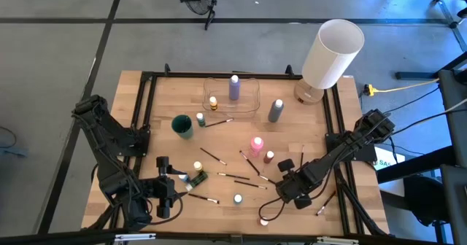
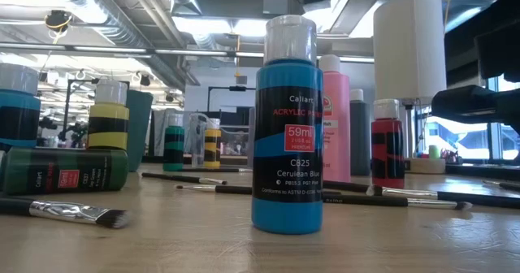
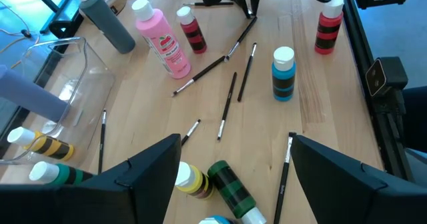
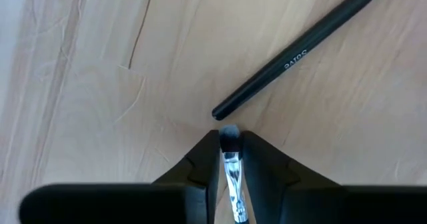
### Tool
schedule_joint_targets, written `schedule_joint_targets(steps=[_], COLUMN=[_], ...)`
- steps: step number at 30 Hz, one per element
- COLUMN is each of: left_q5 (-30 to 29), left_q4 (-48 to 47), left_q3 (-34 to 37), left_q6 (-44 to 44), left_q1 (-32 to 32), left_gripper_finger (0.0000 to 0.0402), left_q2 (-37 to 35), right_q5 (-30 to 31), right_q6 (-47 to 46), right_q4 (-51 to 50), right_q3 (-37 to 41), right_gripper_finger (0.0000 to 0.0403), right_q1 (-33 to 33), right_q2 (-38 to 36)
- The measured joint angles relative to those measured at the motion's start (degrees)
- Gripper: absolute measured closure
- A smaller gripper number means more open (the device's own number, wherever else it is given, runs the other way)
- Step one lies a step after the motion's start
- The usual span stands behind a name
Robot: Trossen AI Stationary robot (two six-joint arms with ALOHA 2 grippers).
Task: Pick & Place Paint Supplies
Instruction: Put the black paint brush into the green cup
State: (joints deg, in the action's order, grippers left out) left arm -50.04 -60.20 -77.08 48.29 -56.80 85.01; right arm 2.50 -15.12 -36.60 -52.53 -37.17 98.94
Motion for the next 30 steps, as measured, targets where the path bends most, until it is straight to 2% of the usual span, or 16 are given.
schedule_joint_targets(steps=[16,24,30], left_q5=[0.00,0.04,0.07], left_q4=[0.00,0.00,0.00], left_q3=[0.00,0.00,0.00], left_q6=[0.00,0.00,-0.28], left_q1=[0.00,0.00,0.00], left_gripper_finger=[0.0121,0.0121,0.0121], left_q2=[0.00,0.00,0.02], right_q5=[-0.68,-0.68,-0.70], right_q6=[-1.28,-12.69,-13.81], right_q4=[0.31,-1.05,-2.56], right_q3=[-0.08,-0.82,-2.44], right_gripper_finger=[0.0391,0.0396,0.0401], right_q1=[0.11,0.11,0.11], right_q2=[0.00,0.08,0.28])
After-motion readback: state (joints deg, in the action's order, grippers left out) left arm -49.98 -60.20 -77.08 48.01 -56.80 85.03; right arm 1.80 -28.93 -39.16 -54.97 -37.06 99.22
